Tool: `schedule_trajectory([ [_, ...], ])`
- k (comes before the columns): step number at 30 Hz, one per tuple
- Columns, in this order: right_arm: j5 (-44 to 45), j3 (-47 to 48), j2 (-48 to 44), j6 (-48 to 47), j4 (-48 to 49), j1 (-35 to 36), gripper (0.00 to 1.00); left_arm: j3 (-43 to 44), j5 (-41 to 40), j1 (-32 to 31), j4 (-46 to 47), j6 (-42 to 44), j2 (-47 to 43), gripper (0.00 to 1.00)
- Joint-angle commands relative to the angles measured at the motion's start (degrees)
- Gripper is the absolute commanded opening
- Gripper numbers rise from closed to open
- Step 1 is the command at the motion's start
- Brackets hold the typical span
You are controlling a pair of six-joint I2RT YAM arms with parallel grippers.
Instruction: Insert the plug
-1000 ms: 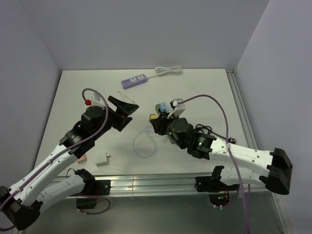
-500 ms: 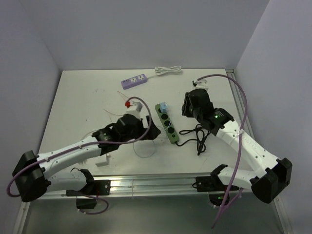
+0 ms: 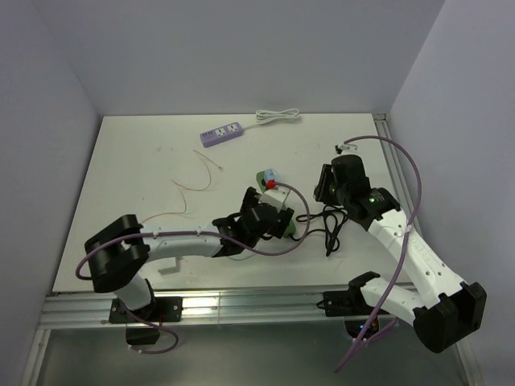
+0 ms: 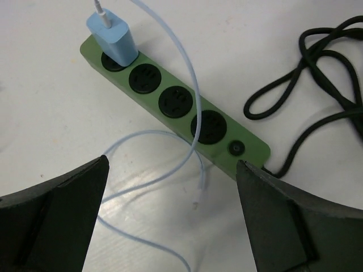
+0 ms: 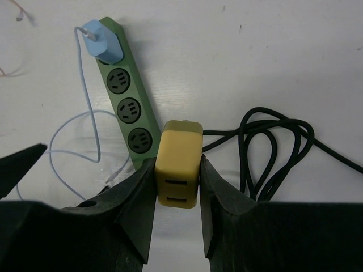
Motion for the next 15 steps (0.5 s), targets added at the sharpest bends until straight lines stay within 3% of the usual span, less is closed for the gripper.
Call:
schedule_trajectory([
  [1,-2.47,-0.91,-1.79,-1.40,1.17,-0.83,0.00,7.91,-4.80,-0.03,2.36,7.37,6.14,0.99],
  [3,-4.04,-0.91,-2.14,-1.75,0.99,-0.83,0.00,14.22,-3.66,2.07,-2.73,5.36,11.74,0.99],
  [6,-4.93,-0.39,-3.10,-2.19,1.16,-0.75,0.00,19.17,6.77,8.21,-11.19,-2.20,15.73,0.89],
  [9,-5.98,0.49,-2.06,-3.24,1.08,-0.83,0.00,14.81,13.31,12.44,-6.73,-4.84,12.77,0.59],
  [10,-6.16,1.45,-1.35,-3.42,0.82,-0.83,0.00,13.74,13.48,12.80,-6.11,-5.37,11.79,0.41],
  [15,-8.18,4.01,3.82,-3.86,0.64,-0.83,0.00,8.30,14.64,13.94,-5.65,-5.72,6.43,0.18],
])
